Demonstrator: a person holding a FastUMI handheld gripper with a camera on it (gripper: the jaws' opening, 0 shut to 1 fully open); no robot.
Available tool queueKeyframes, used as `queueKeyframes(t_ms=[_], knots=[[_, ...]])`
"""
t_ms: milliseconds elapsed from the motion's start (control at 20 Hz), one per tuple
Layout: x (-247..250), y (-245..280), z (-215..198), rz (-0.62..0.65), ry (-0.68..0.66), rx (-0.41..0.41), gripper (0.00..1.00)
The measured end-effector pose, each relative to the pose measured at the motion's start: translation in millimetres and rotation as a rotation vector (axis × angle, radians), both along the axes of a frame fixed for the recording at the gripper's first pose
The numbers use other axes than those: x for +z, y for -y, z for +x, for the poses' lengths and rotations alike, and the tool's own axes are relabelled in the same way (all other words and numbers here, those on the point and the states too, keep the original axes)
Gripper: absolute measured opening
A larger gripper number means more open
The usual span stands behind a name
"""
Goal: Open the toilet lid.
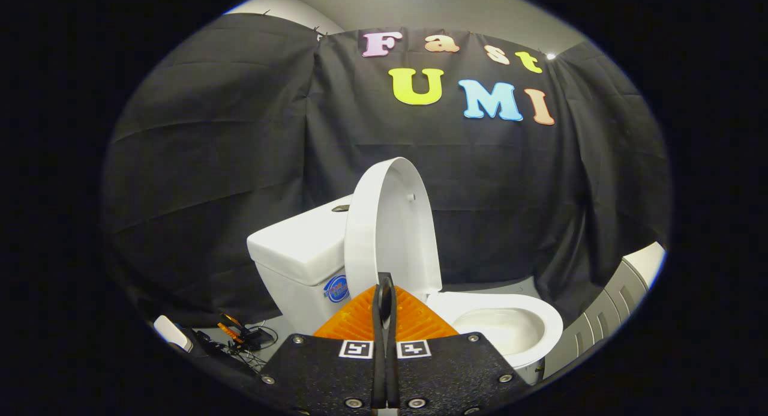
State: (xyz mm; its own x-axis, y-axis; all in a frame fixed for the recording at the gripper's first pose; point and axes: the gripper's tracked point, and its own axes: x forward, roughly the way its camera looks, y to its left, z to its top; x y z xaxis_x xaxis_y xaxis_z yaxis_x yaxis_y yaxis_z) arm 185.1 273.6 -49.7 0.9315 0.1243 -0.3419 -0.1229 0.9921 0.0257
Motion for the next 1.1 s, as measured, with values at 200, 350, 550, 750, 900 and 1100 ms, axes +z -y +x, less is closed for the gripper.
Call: queueKeyframes(t_ms=[200,350,550,750,900,1100], knots=[[1,-12,-1,-0.035,0.009,0.015,0.00],[2,-13,5,-0.084,0.015,0.034,0.00],[2,-4,6,-0.053,0.021,0.116,0.07],[56,7,-7,-0.104,0.159,0.159,0.58],[83,23,-10,-0.104,0.201,0.194,0.95],[123,72,-29,-0.052,0.252,0.132,0.95]])
